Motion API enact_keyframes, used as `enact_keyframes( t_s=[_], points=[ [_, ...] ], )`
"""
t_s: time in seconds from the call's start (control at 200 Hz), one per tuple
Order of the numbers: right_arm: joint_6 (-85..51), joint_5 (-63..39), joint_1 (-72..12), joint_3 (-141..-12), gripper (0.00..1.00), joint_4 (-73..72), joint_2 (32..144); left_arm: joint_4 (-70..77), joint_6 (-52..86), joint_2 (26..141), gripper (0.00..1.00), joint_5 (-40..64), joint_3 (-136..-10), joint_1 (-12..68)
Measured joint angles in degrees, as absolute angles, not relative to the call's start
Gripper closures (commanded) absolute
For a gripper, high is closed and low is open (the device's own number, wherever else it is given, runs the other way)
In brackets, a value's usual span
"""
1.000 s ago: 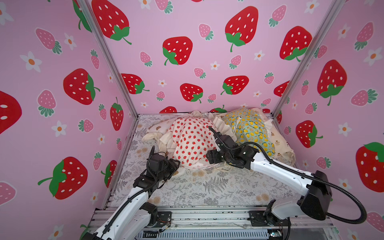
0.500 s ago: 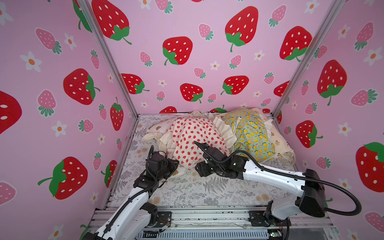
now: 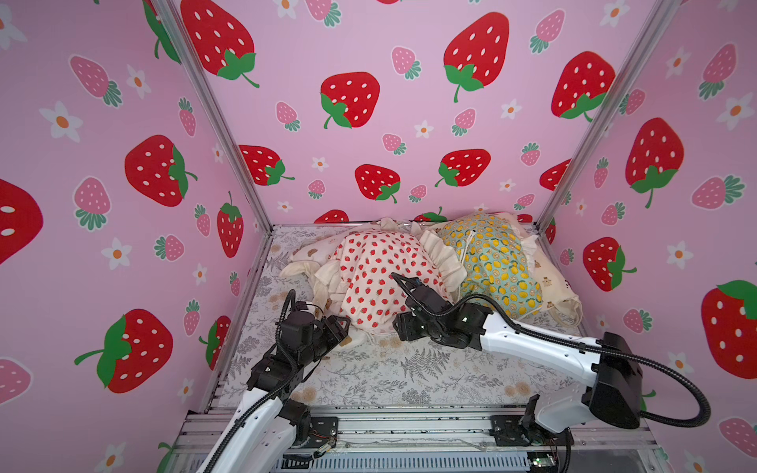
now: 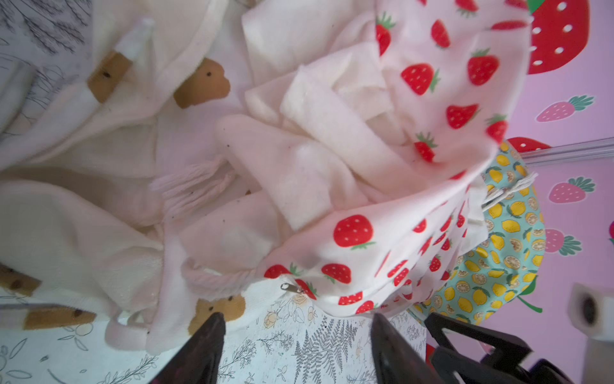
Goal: Zip up pillowcases
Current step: Adjust the pillowcase on the pillowcase.
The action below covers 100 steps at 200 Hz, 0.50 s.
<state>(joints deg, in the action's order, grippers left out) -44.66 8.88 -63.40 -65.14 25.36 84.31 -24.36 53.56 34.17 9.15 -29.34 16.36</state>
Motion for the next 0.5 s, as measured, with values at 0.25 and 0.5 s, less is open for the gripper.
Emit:
enact_keyframes(
  t_s=[0.25,0.5],
  points=[
    [-47.0,10.3,-57.5,-59.0,0.34,27.2,77.9,-19.8,50.0,43.3,0.19,12.8,-33.2,10.8],
    [-47.9,9.6,-53.0,-54.7,0.33,26.8,74.8,-11.2,49.7,51.7,0.27,17.8,-31.4,10.1]
  ],
)
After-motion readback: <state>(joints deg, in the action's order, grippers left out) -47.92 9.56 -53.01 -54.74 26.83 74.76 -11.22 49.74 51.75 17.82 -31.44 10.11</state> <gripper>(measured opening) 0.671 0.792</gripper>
